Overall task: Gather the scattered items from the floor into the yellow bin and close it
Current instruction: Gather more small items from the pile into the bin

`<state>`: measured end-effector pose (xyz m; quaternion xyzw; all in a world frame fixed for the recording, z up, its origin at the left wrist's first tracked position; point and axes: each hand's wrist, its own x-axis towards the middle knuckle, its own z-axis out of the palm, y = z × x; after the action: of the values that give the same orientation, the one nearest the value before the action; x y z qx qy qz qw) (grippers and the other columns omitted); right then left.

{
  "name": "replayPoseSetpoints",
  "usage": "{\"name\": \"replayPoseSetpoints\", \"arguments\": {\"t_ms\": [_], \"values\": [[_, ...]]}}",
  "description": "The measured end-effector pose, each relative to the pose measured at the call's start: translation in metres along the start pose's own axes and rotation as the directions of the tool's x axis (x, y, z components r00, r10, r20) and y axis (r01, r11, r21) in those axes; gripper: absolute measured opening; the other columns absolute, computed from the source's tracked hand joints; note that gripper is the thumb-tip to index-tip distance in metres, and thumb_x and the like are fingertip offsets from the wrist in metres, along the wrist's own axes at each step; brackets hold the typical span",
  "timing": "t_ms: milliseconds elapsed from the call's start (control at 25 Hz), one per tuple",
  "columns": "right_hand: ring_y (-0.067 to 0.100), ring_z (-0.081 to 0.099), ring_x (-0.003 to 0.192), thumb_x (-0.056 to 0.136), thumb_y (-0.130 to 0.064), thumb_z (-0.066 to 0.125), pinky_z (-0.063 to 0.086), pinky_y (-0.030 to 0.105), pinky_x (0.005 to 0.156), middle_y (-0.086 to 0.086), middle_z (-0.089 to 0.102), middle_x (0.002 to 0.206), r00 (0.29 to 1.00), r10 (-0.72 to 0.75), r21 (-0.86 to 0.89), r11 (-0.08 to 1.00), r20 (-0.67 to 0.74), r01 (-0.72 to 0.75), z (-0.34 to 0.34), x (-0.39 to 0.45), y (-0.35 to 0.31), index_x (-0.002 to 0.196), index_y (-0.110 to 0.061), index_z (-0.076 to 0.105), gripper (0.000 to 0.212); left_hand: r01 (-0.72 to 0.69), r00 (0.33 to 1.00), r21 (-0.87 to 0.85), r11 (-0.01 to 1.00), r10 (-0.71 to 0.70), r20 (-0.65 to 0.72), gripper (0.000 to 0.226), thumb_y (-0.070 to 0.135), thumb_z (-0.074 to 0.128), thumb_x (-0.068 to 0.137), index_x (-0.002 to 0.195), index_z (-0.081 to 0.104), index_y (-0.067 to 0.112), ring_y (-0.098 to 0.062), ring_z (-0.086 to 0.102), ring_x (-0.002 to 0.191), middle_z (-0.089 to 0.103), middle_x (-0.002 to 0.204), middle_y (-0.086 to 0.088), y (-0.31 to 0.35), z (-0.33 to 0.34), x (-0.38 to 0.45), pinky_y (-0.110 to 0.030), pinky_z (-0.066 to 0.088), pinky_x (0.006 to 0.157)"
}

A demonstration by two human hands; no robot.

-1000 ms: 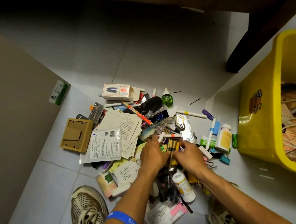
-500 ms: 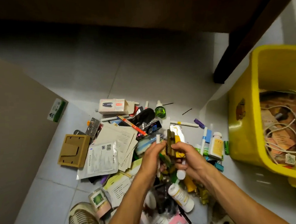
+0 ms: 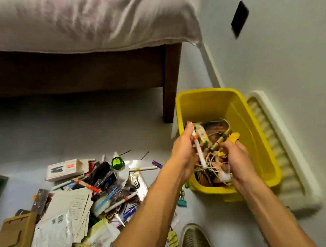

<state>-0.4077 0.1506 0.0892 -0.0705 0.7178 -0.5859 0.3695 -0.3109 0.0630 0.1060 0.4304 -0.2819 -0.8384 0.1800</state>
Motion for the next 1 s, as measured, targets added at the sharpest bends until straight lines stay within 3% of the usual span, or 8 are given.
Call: {"name": "replayPoseSetpoints", "arguments": {"t_ms": [80,240,440,600,720,800,880,1000], "values": [[0.022,0.064,0.094,0.093,-0.023,0.056,0.054,0.042,0.082,0.003,0.068,0.109,1.0,0.016,-0.04,0.999,-0.018,-0.017,-0.007,0.013,0.0,0.115,-0.02,0.062,0.022,-0.02,1.0,-0.002,1.0,0.02,-0.018,0.037,0.048,0.043,0.101,0.119,0.057,0.02,-0.018,0.066,0.09,0.068,0.102,-0.003,0.002,0.014,0.014,-0.033,0.057,0.069],[0.003,0.055,0.102,0.092,-0.029,0.06,0.045,0.024,0.082,-0.013,0.055,0.123,0.991,-0.123,-0.216,0.967,0.051,0.131,0.018,0.015,0.012,0.141,-0.027,0.047,0.051,-0.197,0.971,0.078,0.977,0.205,-0.12,0.032,0.042,0.041,0.103,0.121,0.06,0.024,-0.011,0.064,0.102,0.064,0.115,0.003,-0.007,-0.017,0.018,-0.027,0.054,0.079],[0.009,0.057,0.108,0.09,-0.017,0.061,0.049,0.032,0.093,-0.014,0.06,0.116,0.818,-0.365,-0.361,0.762,0.445,0.537,0.112,-0.032,0.055,0.116,-0.034,0.059,0.031,-0.274,0.841,0.185,0.944,0.328,-0.43,0.019,0.02,0.05,0.099,0.099,0.069,0.023,-0.025,0.068,0.096,0.072,0.099,-0.005,-0.013,-0.126,-0.006,-0.041,0.056,0.083],[0.013,0.054,0.117,0.089,-0.026,0.061,0.044,0.024,0.089,-0.014,0.055,0.127,0.691,-0.135,-0.473,0.637,0.71,0.609,0.201,-0.046,0.107,0.125,-0.036,0.053,0.038,-0.077,0.712,0.357,0.931,0.302,-0.634,0.017,0.025,0.058,0.091,0.105,0.065,0.031,-0.018,0.066,0.095,0.07,0.108,0.0,-0.012,-0.238,-0.021,-0.039,0.056,0.082],[0.027,0.042,0.133,0.084,-0.045,0.068,0.041,0.04,0.103,0.001,0.031,0.155,0.778,0.039,-0.685,0.501,0.628,0.528,0.26,-0.022,0.136,0.15,-0.027,0.025,0.08,0.342,0.586,0.608,0.716,0.343,-0.734,0.057,0.046,0.066,0.081,0.134,0.047,0.038,-0.027,0.043,0.129,0.045,0.146,-0.003,-0.02,-0.318,-0.022,-0.052,0.036,0.107],[0.028,0.046,0.13,0.08,-0.044,0.074,0.045,0.039,0.097,0.003,0.03,0.154,0.792,0.104,-0.709,0.527,0.602,0.469,0.287,-0.012,0.153,0.15,-0.028,0.021,0.09,0.513,0.703,0.689,0.513,0.21,-0.68,0.1,0.065,0.072,0.068,0.149,0.014,0.05,-0.034,0.0,0.149,-0.001,0.164,-0.001,-0.026,-0.356,-0.022,-0.065,0.014,0.111],[0.021,0.063,0.108,0.077,-0.032,0.079,0.053,0.031,0.077,0.002,0.048,0.138,0.749,0.149,-0.643,0.636,0.645,0.427,0.299,-0.015,0.175,0.144,-0.036,0.028,0.084,0.526,0.821,0.777,0.346,0.031,-0.57,0.125,0.064,0.079,0.061,0.145,-0.013,0.058,-0.036,-0.03,0.143,-0.032,0.158,0.001,-0.031,-0.376,-0.019,-0.073,0.006,0.109],[0.015,0.07,0.064,0.082,-0.009,0.073,0.054,0.028,0.049,0.003,0.063,0.108,0.71,0.273,-0.584,0.777,0.649,0.235,0.301,-0.031,0.201,0.132,-0.043,0.038,0.07,0.471,0.878,0.864,0.179,-0.005,-0.478,0.13,0.04,0.084,0.068,0.143,-0.021,0.057,-0.039,-0.032,0.141,-0.039,0.155,0.003,-0.038,-0.384,-0.02,-0.073,0.01,0.109]]}}
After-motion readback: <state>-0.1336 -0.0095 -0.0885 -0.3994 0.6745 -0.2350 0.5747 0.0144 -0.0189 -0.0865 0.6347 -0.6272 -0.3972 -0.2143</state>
